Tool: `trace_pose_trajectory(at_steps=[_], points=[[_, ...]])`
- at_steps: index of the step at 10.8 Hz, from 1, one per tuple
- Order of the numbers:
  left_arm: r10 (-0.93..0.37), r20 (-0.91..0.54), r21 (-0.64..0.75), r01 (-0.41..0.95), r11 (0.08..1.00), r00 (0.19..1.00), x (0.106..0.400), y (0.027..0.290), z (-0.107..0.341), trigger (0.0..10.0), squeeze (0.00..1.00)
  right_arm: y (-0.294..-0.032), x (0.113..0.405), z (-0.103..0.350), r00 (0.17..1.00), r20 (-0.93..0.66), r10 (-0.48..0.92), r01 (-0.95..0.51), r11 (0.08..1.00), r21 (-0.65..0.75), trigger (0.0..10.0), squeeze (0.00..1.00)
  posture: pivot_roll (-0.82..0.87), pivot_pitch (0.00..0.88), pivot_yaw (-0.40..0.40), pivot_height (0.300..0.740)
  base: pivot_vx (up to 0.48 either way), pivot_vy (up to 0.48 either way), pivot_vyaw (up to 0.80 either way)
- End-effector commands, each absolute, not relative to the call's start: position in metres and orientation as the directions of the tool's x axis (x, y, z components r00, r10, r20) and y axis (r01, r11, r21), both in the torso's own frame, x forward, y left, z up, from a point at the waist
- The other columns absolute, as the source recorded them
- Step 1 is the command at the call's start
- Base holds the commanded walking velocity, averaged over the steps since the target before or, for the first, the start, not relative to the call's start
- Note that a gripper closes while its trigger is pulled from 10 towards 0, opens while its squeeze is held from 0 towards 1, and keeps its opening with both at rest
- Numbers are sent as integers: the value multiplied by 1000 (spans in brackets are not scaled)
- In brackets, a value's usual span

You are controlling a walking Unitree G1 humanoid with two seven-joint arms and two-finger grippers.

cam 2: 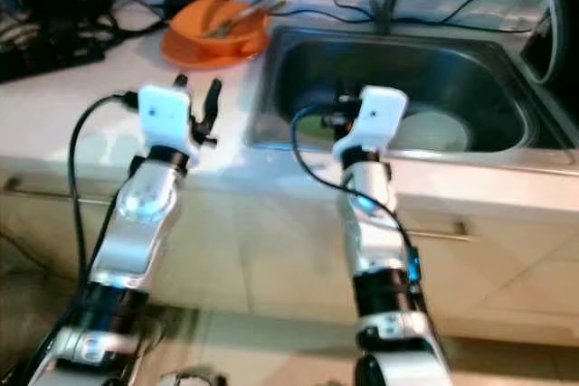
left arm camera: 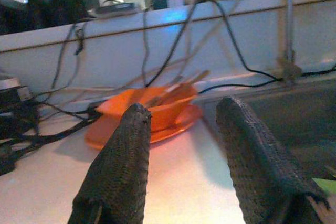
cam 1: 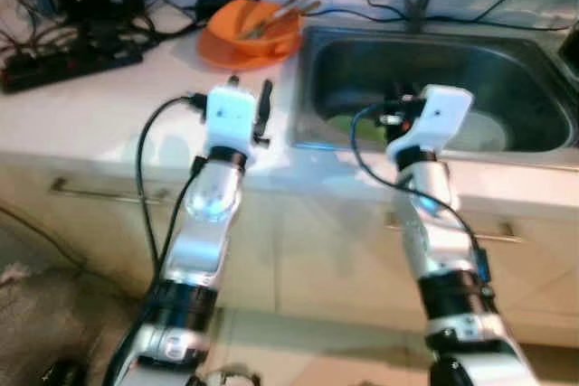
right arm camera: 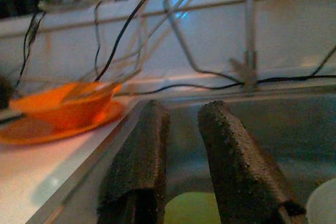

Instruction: Kitchen organization

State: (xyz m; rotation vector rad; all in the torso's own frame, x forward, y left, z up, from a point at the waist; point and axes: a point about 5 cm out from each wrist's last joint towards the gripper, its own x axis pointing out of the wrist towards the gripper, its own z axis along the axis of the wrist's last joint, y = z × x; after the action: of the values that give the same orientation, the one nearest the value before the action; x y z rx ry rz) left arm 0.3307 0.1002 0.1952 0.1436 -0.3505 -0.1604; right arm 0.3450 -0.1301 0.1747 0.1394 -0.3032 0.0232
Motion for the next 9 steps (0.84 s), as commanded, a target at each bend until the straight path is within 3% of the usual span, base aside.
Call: trace_pose_trajectory(at_steps=[1,9], points=[[-164,312,173,114,978,936,331,108,192,10000,0,-126,346,179,952,305,5,-53,987,152,10000,0,38,64,15,740,0,277,0],[-136,348,124,98,987,928,332,112,202,10000,0,-120,347,181,952,302,42,-78,991,108,10000,0,46,80,13,740,30,0,0]])
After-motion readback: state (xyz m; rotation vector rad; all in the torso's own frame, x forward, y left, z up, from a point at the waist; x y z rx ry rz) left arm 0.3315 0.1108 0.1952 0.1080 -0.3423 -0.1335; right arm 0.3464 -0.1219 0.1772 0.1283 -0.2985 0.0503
